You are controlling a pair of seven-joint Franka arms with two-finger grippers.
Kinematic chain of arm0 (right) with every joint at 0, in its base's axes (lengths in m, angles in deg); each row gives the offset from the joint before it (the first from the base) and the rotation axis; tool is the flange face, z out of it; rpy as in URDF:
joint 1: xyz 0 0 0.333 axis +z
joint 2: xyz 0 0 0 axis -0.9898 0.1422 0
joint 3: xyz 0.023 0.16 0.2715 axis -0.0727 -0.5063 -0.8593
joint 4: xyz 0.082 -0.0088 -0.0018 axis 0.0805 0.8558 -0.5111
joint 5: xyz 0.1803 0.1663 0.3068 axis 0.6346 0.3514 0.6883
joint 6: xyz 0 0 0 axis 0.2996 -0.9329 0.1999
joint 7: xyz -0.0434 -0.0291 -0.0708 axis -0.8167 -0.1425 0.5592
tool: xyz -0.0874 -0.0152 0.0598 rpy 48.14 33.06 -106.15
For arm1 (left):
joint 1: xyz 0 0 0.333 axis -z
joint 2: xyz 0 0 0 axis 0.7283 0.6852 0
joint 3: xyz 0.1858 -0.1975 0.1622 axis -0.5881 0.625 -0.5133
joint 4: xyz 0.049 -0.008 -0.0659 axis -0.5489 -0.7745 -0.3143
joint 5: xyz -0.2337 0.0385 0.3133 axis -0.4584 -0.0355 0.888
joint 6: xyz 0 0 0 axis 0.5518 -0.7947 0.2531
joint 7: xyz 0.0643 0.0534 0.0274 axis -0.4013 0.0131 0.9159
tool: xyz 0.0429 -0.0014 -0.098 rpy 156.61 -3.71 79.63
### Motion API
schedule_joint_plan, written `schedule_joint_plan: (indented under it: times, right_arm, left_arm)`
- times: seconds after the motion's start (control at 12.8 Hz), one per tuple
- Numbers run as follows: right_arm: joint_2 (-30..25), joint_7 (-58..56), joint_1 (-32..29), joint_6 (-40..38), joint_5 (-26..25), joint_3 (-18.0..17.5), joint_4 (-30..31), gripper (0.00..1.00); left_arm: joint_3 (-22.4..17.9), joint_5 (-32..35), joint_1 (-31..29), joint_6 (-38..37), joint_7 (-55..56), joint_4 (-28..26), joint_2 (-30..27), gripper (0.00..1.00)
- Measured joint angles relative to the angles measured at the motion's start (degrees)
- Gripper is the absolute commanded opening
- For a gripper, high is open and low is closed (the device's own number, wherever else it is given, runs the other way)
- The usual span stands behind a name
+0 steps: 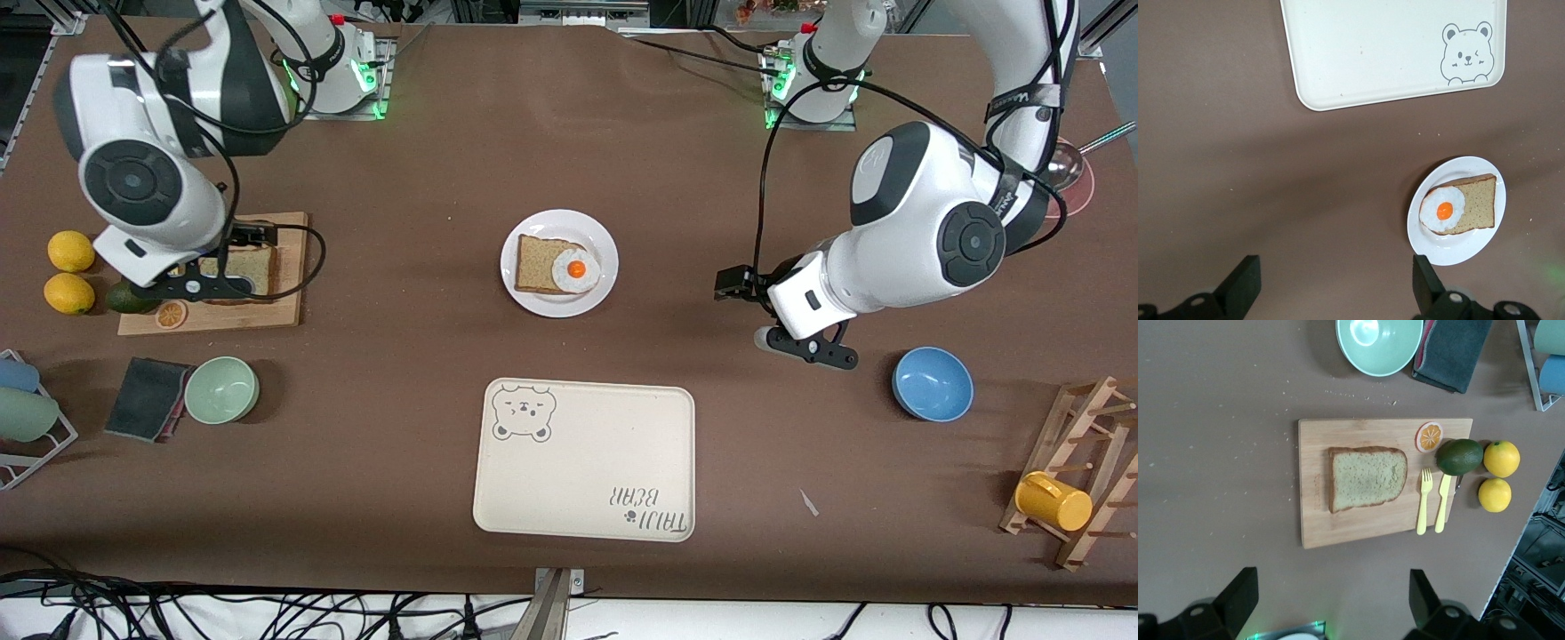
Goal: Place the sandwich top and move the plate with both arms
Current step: 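Move the right gripper to the bread while the left gripper advances, then lower the right gripper, grasp the bread slice edge and lift it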
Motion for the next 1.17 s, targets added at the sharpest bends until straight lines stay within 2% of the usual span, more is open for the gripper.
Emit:
schedule_joint_plan:
  times: [0.39,0.54,0.93,1.17]
  right_arm:
    - [-0.01,4.81,-0.05,8.62,-1.67,0.63,9.49,1.00]
    - [-0.17,7.07,-0.06,14.04,-3.18,1.39,14.07,1.00]
    - [-0.09,8.56,-0.17,31.05,-5.59,7.22,26.32,0.99]
    - [0.40,8.56,-0.25,33.81,-5.68,8.57,28.72,0.96]
  left_arm:
    - [0.04,-0.16,-0.44,-2.13,-1.98,0.69,-2.79,1.00]
    - [0.04,-2.42,-0.77,-2.32,-2.81,0.69,-3.24,1.00]
    - [0.01,-4.40,-0.99,-2.32,-3.11,0.68,-3.23,1.00]
    - [-0.11,-4.40,-1.16,-2.32,-3.14,0.68,-3.26,1.00]
